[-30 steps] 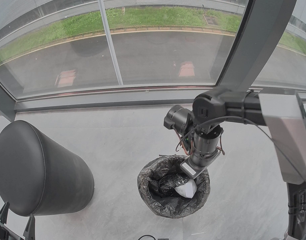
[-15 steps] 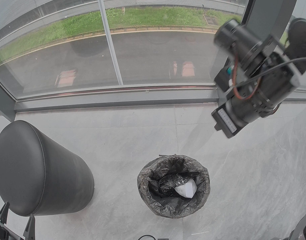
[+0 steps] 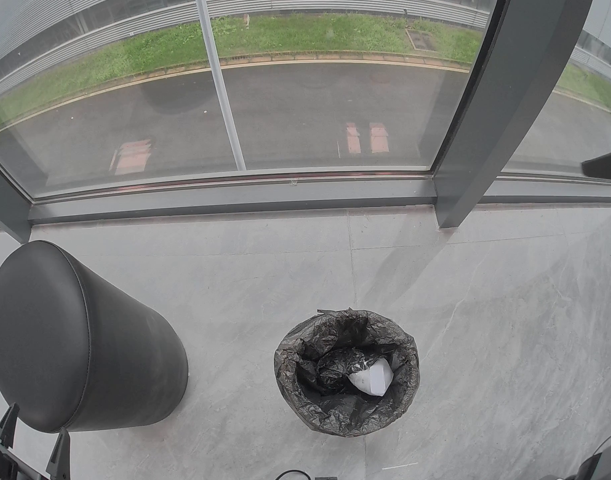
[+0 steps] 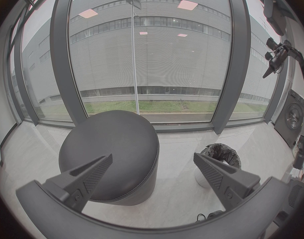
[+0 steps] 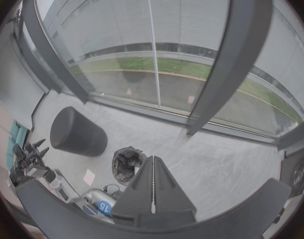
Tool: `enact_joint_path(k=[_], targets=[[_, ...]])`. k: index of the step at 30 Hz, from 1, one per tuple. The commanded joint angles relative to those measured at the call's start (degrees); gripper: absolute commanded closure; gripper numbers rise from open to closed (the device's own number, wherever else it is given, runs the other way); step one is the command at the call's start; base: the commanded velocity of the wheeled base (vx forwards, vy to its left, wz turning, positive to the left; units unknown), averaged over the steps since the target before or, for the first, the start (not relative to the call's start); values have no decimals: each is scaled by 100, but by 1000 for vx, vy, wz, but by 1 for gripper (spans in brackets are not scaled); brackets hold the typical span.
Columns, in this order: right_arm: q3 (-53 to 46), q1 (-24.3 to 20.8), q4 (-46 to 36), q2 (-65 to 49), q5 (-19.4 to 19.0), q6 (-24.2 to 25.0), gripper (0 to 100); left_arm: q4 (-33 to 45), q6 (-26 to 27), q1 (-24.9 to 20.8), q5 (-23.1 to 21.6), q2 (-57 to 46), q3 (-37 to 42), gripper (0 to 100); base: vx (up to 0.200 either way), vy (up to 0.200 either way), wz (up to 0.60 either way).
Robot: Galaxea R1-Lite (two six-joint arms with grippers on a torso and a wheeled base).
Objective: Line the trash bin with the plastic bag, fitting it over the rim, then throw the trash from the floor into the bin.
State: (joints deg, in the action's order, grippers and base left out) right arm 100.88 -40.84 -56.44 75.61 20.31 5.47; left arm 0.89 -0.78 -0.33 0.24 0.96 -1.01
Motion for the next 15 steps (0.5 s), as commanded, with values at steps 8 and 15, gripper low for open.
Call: enact_joint_path(k=[8, 15], targets=[[-1184, 1869, 221, -2314, 105, -2, 100, -1, -1, -2, 2, -79, 84, 0, 0, 0, 0], [-1800, 2792, 652, -3588, 122, -960, 100, -1, -1, -2, 2, -88, 75, 0, 0, 0, 0]])
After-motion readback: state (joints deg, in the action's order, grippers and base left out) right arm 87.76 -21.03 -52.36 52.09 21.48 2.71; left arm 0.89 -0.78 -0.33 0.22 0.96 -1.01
